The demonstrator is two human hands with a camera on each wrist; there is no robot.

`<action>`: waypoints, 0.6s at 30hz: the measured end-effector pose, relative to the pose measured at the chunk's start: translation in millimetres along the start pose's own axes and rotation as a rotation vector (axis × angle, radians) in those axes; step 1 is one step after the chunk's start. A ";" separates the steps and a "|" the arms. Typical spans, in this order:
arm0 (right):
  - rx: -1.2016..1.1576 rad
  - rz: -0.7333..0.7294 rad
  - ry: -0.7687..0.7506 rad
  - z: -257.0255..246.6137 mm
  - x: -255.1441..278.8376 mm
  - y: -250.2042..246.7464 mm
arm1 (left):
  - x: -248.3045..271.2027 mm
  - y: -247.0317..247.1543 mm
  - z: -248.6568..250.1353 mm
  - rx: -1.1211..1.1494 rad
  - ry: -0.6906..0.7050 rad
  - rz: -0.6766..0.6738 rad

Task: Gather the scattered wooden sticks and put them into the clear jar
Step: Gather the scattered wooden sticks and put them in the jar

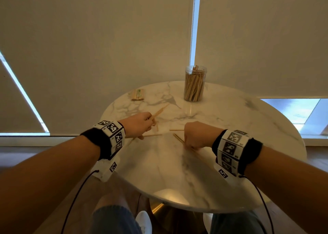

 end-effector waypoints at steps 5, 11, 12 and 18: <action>0.060 -0.016 -0.005 6.8 4.3 0.3 | -9.8 14.2 3.9 0.104 -0.081 0.064; 0.113 -0.035 -0.029 18.0 5.6 2.7 | -19.5 22.1 3.8 -0.273 -0.105 0.100; 0.122 -0.026 -0.039 19.3 6.7 2.7 | -23.8 22.3 1.2 -0.294 -0.103 0.121; 0.123 -0.036 -0.039 29.9 4.3 3.0 | -32.2 1.3 -1.1 -0.234 -0.056 0.238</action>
Point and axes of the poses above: each hand's wrist, its own x-axis away from the middle knuckle, its own y-axis out of the palm, z = x × y, the point moved 1 cm from there along -x, towards the middle knuckle, and after that the axes turned 1 degree about -y, right-handed, at the moved point
